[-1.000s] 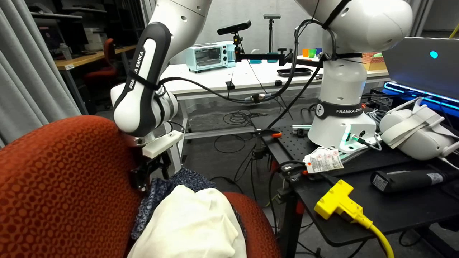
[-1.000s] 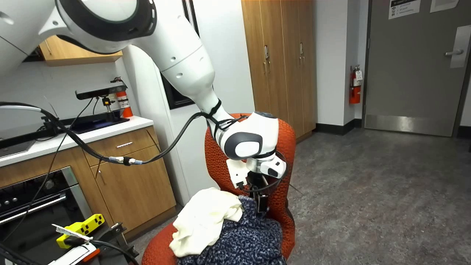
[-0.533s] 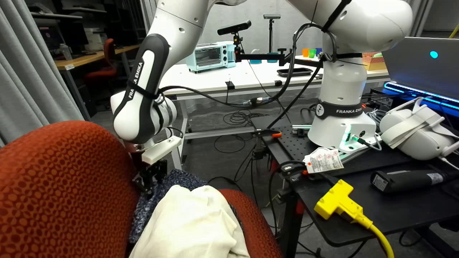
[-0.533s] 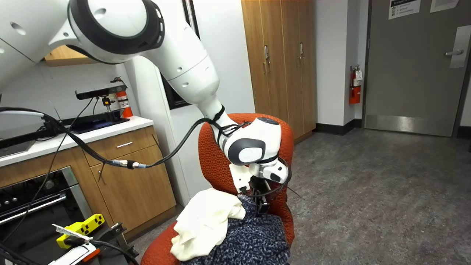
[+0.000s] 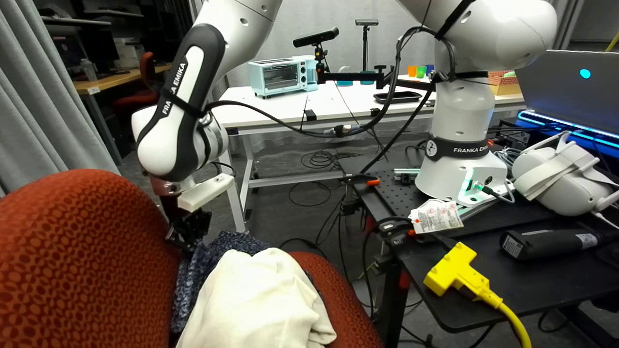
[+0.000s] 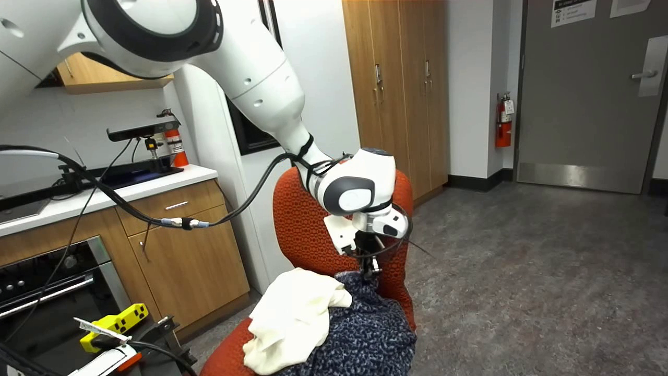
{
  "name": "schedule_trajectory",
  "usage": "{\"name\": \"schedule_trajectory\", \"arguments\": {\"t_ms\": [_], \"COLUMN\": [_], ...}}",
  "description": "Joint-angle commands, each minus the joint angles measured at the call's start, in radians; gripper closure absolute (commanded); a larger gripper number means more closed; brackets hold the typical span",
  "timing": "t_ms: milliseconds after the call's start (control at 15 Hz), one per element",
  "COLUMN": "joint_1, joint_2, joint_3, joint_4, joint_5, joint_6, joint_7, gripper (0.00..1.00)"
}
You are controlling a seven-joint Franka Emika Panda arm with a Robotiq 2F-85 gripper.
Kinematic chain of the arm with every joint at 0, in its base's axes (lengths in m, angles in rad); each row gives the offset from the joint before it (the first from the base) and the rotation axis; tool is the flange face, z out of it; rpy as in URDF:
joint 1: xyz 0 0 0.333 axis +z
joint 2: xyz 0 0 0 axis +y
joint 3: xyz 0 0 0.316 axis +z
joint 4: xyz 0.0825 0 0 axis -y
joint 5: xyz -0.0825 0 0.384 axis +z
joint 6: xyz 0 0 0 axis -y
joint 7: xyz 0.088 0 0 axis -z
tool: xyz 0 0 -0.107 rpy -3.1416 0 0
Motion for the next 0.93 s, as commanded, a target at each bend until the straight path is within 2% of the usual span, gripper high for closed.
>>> {"name": "schedule_trajectory", "arguments": {"t_ms": [0, 467, 867], "joint_1": [0.034, 0.108, 0.157], "joint_2": [-0.137, -0.385, -0.536], "joint_3": [0.000, 0.014, 0.016], "joint_4": [-0.058, -0.071, -0.001], "joint_5": [-0.036, -0.097, -0.182], "joint_6": [-0.077, -0.207, -0.316], "joint_7": [-0.007, -0.016, -0.011], "gripper": [0.99, 0.99, 0.99]}}
